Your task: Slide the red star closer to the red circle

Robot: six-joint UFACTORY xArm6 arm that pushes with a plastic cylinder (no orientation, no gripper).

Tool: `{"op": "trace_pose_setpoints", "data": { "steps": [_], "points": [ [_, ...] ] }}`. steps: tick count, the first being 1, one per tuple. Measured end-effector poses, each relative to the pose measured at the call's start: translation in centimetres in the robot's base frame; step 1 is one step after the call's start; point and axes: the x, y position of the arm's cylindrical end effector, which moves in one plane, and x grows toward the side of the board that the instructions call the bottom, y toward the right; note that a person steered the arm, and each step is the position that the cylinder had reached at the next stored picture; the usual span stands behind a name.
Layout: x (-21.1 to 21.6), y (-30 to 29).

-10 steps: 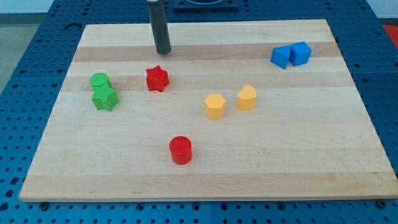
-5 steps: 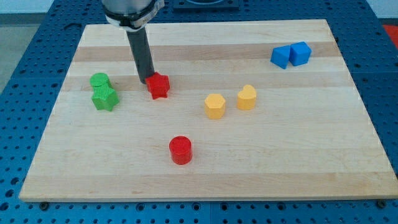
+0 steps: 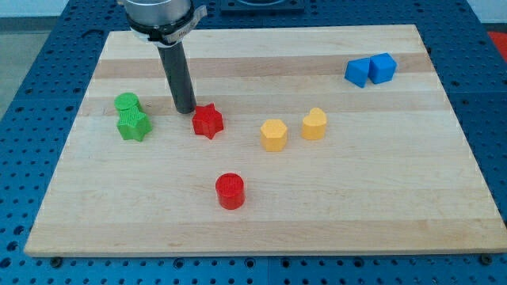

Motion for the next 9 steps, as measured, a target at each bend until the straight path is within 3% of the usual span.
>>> {"op": "trace_pose_setpoints", "data": {
  "steps": [1,3,5,6,9],
  "points": [
    [0.3,0.3],
    [7.0,2.3],
    [6.6,1.8],
    [2.1,0.9],
    [2.1,4.7]
  ]
}}
